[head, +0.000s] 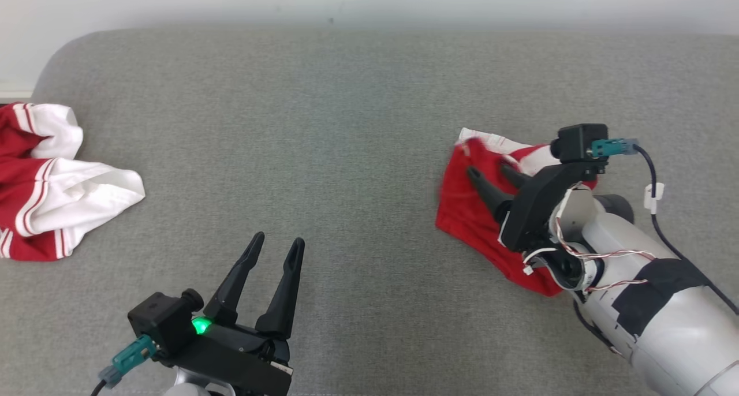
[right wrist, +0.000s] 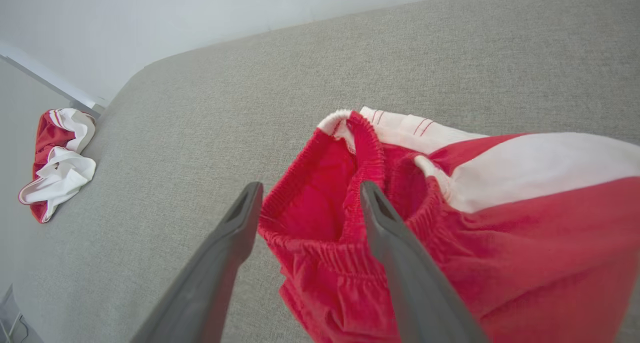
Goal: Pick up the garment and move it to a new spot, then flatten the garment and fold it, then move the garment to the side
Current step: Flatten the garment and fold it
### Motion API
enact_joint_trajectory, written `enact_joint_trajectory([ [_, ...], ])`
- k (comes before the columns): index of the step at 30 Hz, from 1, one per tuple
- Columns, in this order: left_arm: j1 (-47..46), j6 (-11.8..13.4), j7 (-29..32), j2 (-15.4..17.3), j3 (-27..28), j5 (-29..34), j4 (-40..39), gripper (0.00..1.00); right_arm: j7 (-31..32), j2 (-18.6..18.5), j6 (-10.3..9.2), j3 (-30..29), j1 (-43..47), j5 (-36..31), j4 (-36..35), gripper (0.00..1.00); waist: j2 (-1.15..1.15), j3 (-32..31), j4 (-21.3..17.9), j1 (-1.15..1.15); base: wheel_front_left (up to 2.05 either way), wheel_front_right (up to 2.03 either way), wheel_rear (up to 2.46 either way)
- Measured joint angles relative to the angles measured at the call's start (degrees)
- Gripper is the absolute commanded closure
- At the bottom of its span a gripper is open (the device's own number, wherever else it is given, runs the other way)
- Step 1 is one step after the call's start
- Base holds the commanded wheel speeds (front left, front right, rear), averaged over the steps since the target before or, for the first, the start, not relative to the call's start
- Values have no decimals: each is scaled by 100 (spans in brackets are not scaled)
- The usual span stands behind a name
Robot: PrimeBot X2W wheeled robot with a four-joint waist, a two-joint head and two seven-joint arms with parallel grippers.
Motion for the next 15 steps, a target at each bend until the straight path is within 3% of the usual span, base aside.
enact_joint_trajectory([
  [9,14,-9,0,5,86,111,-3,0,-279,156,397,-32,106,69,-347,0,0,-38,-242,0,0,0,0],
  [15,144,-51,0,-1,131,162,-34,0,-893,-105,445,-346,430,158,-619,0,0,-120,-410,0,0,0,0],
])
